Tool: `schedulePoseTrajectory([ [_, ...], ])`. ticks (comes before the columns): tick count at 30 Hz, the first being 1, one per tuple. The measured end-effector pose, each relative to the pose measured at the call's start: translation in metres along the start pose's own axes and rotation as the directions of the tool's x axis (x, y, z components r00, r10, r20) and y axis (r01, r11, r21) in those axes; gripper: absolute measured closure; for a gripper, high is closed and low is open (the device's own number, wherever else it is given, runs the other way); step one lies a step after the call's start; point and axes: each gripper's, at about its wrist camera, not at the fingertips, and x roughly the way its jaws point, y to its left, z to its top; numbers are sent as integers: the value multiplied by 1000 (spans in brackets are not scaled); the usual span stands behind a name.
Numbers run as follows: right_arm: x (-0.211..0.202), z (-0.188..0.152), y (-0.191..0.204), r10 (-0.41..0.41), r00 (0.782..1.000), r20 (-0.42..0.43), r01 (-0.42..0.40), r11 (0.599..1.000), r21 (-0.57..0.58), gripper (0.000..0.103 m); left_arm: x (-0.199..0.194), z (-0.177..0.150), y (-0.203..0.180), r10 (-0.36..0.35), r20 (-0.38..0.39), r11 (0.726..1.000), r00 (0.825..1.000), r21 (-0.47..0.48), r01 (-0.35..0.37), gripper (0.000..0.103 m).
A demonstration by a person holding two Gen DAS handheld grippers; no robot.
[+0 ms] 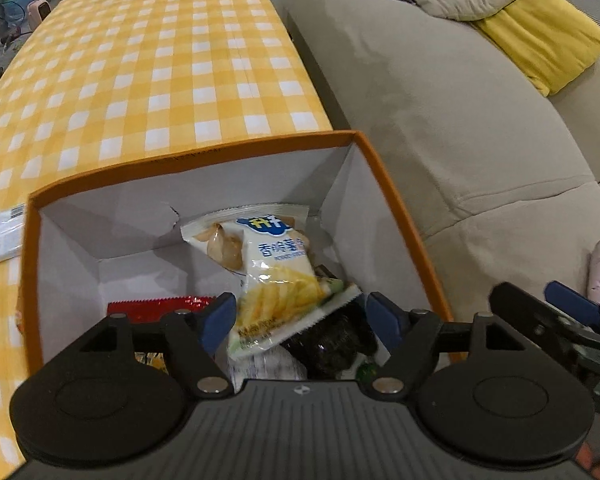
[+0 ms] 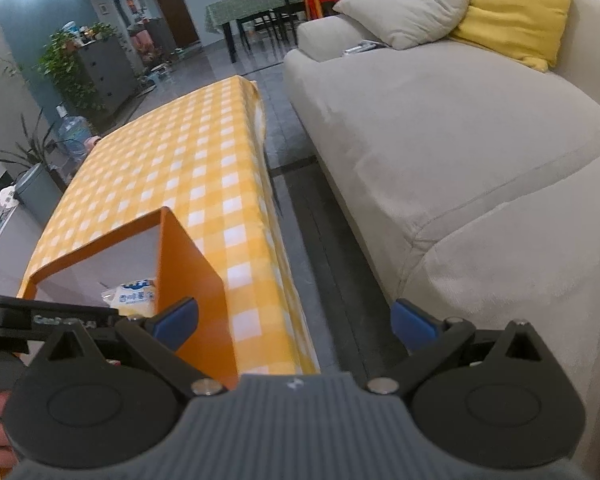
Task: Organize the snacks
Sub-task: 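Reach the right tool to the brown peanut bag and grasp it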
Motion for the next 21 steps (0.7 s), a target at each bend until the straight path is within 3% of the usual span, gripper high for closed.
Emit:
schedulePoseTrajectory([
  [9,-19,5,13,56,998,31,-55,998,-8,3,-48,-17,-10,26,40,999,999,35,-27,17],
  [12,-22,6,20,58,998,5,-58,998,-1,3,-59,-24,-7,53,42,998,998,20,-54,17],
  [16,-31,8,26,95,995,-35,-94,994,50,3,-74,-39,-2,16,12,1000,1000,5,-16,16],
  [21,-46,4,53,111,992,-53,-112,993,-27,3,-104,-61,16,11,44,1000,999,-27,-10,16],
])
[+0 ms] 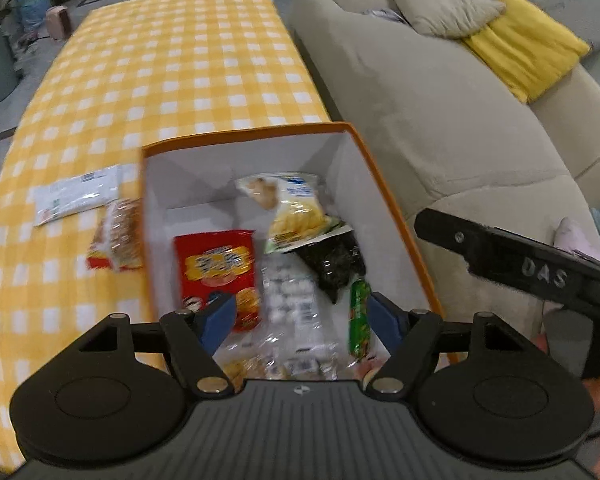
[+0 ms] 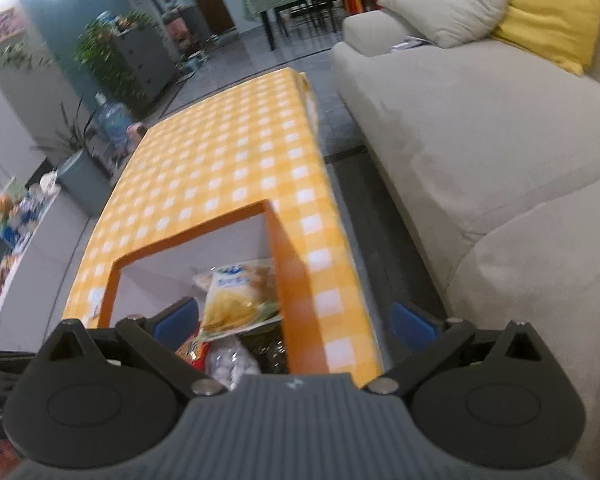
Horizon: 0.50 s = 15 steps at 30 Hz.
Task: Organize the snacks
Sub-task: 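Reach the right tool to the brown peanut bag and grasp it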
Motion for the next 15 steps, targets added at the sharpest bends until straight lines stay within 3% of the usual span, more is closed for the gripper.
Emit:
schedulePoseTrajectory([
  [8,4,-6,48,99,995,-18,-99,995,-27,3,-38,-34,57,99,61,992,993,-89,-93,15],
  [15,10,-26,112,161,987,-19,-162,974,-160,3,-48,-46,117,152,88,971,984,-201,-132,15],
])
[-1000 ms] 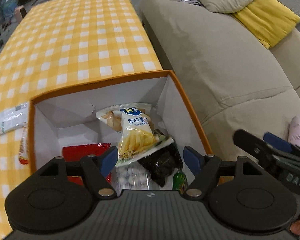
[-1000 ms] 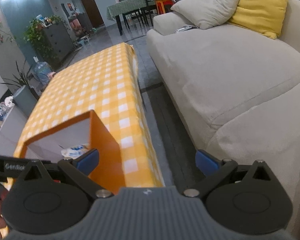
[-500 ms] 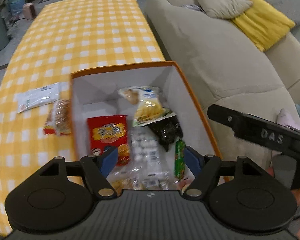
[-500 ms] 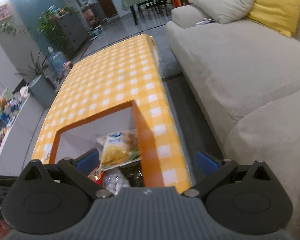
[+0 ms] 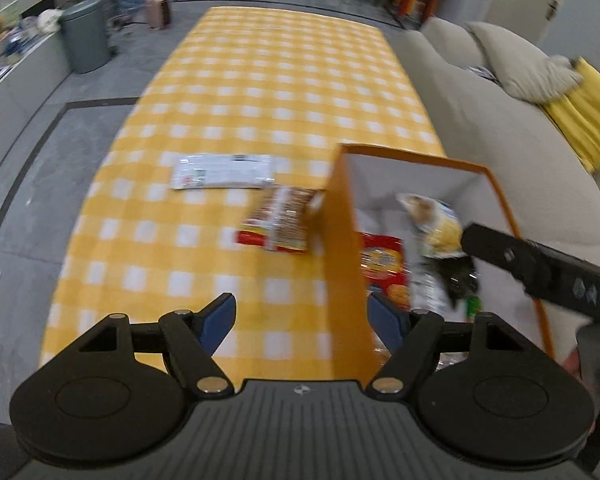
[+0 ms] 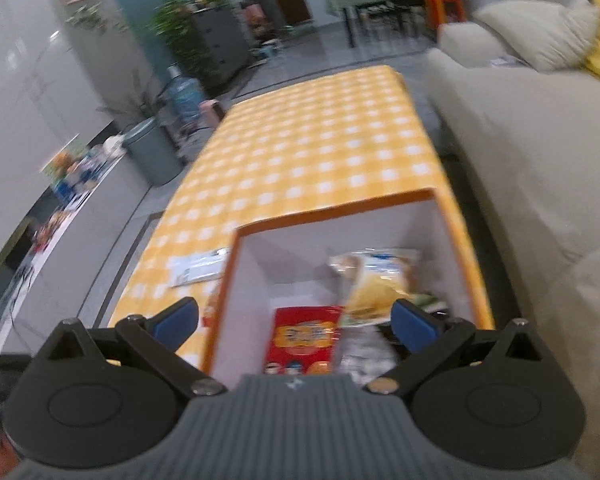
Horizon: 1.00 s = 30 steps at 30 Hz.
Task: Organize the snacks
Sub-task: 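Reach the right tool to the brown peanut bag and grasp it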
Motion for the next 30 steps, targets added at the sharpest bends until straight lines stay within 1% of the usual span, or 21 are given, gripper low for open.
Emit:
schedulePoseTrajectory([
  [4,6,-11,28,1,999,48,2,998,-57,3,7,2,27,41,6,998,999,-42,-40,15],
  [7,10,-18,38,36,997,72,-31,998,-63,3,13,6,45,73,-15,994,997,-77,-74,15],
  [12,13,-20,56,96,990,107,-88,993,-82,4,17,25,69,85,-10,992,996,-93,-85,15],
  [15,13,-22,67,114,986,124,-102,989,-105,13,20,34,80,83,11,991,996,-108,-81,15],
  [18,15,-26,84,129,981,144,-110,985,-136,14,23,39,89,75,40,990,996,-123,-70,15],
  [19,16,-28,89,128,981,148,-107,984,-144,17,26,40,92,81,49,988,995,-135,-74,15],
  [20,19,-29,95,121,981,149,-98,984,-152,18,29,39,95,91,57,986,994,-145,-82,15],
  [22,25,-33,109,107,983,147,-82,982,-168,27,36,36,101,101,77,985,992,-151,-88,15],
  [24,33,-38,122,93,985,148,-64,980,-189,29,43,33,109,96,87,984,992,-160,-81,15],
  [26,43,-43,136,74,985,157,-39,976,-213,30,50,32,120,81,77,979,994,-196,-64,17],
  [28,55,-50,150,25,984,178,19,971,-239,39,52,30,132,58,89,973,994,-229,-36,17],
  [30,70,-59,165,-42,978,206,96,961,-260,40,54,28,142,43,107,974,993,-225,-18,17],
])
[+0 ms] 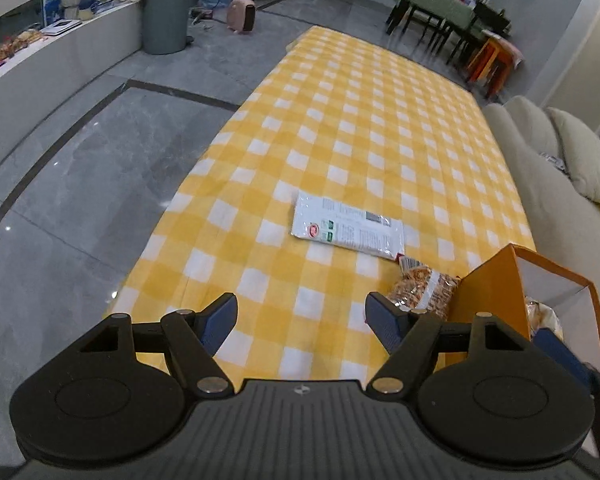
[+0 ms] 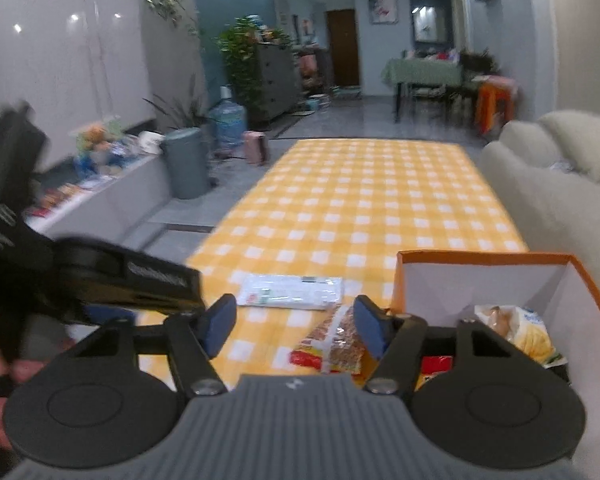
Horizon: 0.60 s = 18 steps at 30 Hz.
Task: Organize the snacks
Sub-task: 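Reach the right tool to the brown peanut bag and grasp it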
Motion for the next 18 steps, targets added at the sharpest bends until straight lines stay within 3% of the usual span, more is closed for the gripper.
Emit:
schedulePoseTrajectory([
  [3,20,-11,24,-80,997,8,80,994,-75,47,4,1,14,35,-3,999,999,11,-35,17],
  [6,43,-21,40,-197,980,17,198,971,-132,47,10,1,28,56,-25,998,998,-31,-57,17],
  [8,62,-25,38,-263,965,-18,260,960,-100,47,13,0,34,33,-48,998,998,-51,-36,18],
  [11,92,-28,27,-287,954,-89,289,957,4,49,16,1,36,1,-66,997,998,-71,-6,18],
  [18,138,-23,21,-374,915,-152,393,910,128,51,21,7,43,22,-82,995,996,-91,-29,18],
])
